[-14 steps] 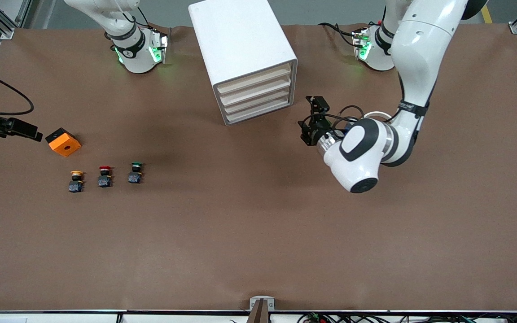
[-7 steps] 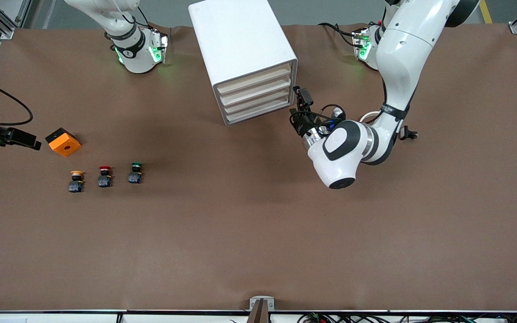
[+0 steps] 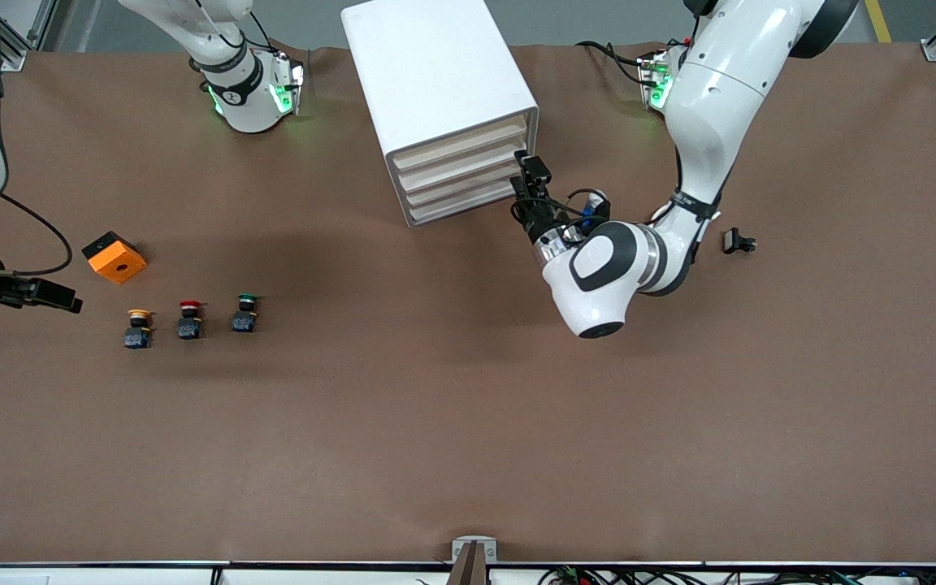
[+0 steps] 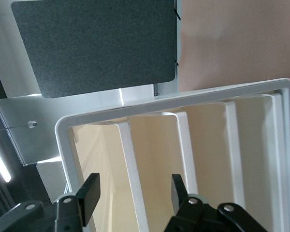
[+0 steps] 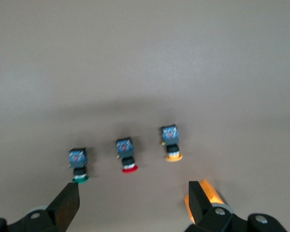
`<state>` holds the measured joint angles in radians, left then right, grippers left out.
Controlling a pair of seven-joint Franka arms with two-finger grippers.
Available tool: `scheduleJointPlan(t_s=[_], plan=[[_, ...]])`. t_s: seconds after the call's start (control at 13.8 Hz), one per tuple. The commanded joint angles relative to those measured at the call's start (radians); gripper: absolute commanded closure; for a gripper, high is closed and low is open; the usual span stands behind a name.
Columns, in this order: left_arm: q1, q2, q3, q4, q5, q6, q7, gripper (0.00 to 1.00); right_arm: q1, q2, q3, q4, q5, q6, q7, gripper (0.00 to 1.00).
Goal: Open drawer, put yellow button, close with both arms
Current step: 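Pull the drawer open with the left gripper while the right gripper grasps the yellow button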
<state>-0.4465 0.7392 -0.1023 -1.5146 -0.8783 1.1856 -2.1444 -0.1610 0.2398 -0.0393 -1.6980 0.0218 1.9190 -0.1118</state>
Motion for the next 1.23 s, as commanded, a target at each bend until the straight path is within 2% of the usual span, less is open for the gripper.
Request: scheduleJointPlan(t_s=[0.0, 0.22, 0.51, 0.8, 1.16], plan=[[-0.035, 0.002, 0.001, 0.002, -0.031, -0.03, -0.029, 0.43, -0.035, -0.004, 0.012, -0.107, 0.003, 0.139, -0.035, 0.0], [-0.054, 0.003, -0.001, -0.036, -0.037, -0.037, -0.035, 0.43, -0.052, 0.024, 0.012, -0.186, 0.003, 0.279, -0.057, 0.0], [-0.072, 0.003, 0.001, -0.09, -0.037, -0.044, -0.046, 0.44, -0.11, 0.134, 0.012, -0.216, 0.003, 0.456, -0.138, 0.0], [-0.087, 0.002, -0.001, -0.114, -0.042, -0.05, -0.048, 0.58, -0.144, 0.22, 0.013, -0.255, 0.003, 0.584, -0.164, 0.0], [-0.087, 0.002, -0.014, -0.115, -0.051, -0.06, -0.051, 0.86, -0.131, 0.263, 0.018, -0.288, 0.007, 0.647, -0.163, 0.0]])
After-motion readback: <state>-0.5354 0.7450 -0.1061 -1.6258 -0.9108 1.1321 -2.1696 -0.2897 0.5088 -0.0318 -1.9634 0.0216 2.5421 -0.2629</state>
